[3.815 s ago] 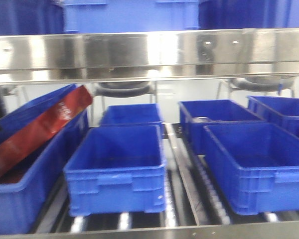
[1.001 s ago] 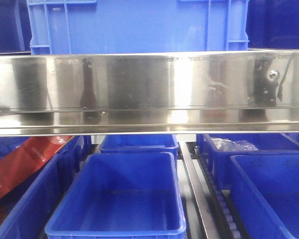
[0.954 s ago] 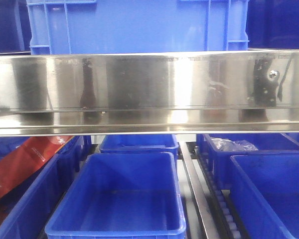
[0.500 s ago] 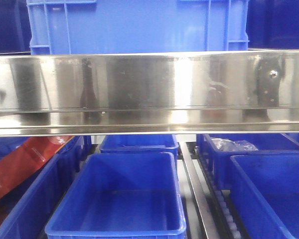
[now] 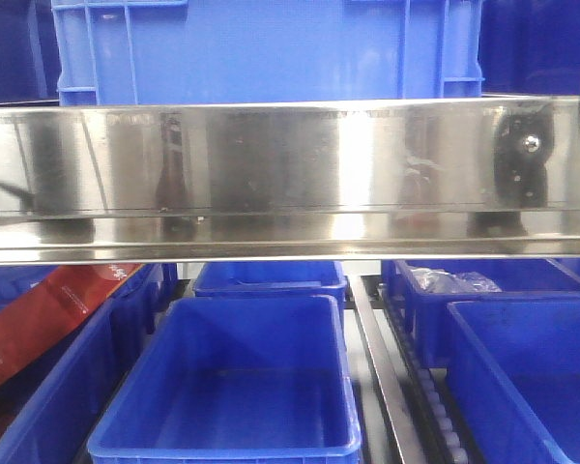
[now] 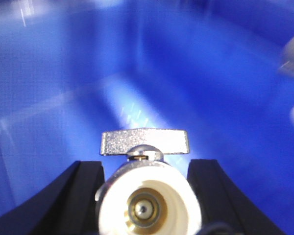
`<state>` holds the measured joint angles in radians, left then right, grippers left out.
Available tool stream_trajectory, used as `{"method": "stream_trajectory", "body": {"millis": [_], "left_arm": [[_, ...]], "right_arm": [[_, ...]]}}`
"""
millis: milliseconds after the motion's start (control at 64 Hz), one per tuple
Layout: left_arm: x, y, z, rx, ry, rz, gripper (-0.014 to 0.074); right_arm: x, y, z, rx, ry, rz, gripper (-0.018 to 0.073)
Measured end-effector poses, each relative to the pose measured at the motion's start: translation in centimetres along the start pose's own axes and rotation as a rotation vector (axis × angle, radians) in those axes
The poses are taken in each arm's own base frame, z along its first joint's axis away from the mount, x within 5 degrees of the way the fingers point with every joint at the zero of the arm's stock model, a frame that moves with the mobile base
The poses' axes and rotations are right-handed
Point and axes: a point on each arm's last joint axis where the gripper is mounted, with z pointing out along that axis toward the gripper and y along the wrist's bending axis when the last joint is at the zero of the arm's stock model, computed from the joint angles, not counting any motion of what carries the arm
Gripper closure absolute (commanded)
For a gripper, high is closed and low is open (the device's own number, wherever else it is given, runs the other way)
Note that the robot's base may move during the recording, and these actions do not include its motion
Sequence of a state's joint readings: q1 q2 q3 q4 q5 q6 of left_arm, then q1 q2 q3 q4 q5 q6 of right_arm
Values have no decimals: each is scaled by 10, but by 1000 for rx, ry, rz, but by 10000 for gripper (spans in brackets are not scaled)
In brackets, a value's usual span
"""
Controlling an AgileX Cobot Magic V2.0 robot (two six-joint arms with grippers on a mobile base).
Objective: Place valve from conveyor to right shelf box
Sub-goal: 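Open both grippers to drop the valves into the blue bins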
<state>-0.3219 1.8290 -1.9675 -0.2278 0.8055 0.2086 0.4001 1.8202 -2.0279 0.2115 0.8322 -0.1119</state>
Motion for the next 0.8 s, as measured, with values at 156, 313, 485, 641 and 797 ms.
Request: {"method": "stream_trajectory", "body": {"millis": [156,313,485,641,797], "left_arm": [[10,3,21,2,44,-8,708],[18,5,37,3,80,-11,660],[22,5,40,8,111,-13,296],[19,5,38,6,92,-11,6],[16,5,36,6,80,-12,-1]], "right_arm": [[13,-5,29,2,61,9,707],[22,-7,43,1,106,11,552],[22,-7,43,-2,104,12,146],[18,-6,40,-4,83,13,-3],[12,-4,29,-6,57,11,0]]}}
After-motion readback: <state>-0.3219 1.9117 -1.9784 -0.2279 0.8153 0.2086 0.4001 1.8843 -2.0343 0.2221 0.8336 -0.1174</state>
